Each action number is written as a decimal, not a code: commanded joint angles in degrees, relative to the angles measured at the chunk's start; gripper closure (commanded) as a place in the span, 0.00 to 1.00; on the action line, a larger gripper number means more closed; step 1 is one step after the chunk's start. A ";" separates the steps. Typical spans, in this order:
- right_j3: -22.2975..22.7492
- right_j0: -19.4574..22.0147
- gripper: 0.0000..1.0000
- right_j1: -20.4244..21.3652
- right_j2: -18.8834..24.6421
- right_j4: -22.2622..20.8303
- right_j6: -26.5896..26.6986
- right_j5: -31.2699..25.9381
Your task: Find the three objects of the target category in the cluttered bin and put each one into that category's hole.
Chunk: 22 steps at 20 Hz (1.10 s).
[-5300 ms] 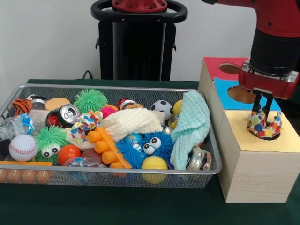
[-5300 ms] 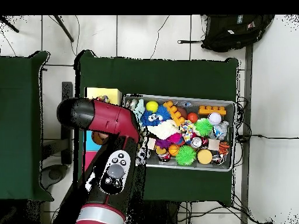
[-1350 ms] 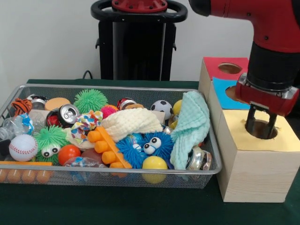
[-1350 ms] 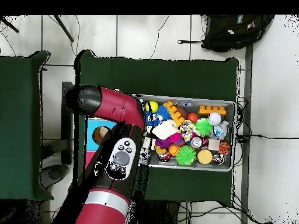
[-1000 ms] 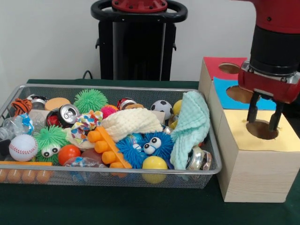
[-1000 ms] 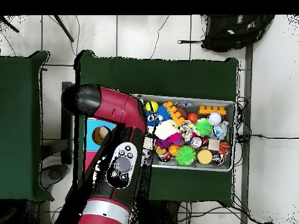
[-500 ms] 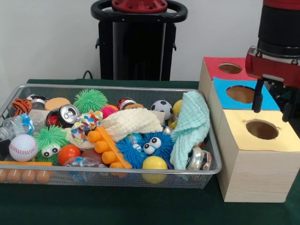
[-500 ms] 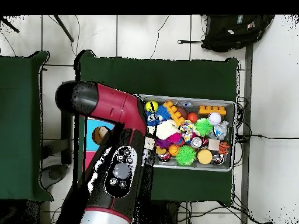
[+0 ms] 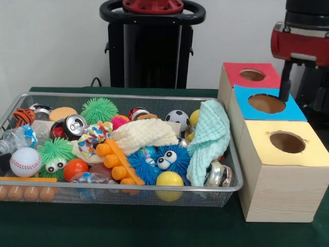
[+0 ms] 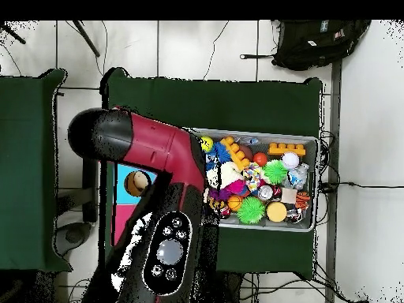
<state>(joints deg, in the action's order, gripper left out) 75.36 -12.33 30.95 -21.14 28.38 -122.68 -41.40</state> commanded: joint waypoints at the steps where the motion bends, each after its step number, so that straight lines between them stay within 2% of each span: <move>1: 9.25 5.42 0.00 3.62 4.17 -4.87 1.98 -5.76; 6: 9.00 9.23 0.00 4.23 5.54 -8.44 5.78 -4.92; 11: 7.90 13.44 0.00 3.33 8.70 -11.75 8.90 -2.59; 19: 6.08 16.52 0.00 1.99 11.32 -17.10 9.49 -2.40; 22: 6.81 17.46 0.00 2.42 12.55 -18.86 9.40 -1.98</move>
<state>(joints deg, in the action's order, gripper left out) 77.31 3.31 35.67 -17.10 14.17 -122.68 -41.40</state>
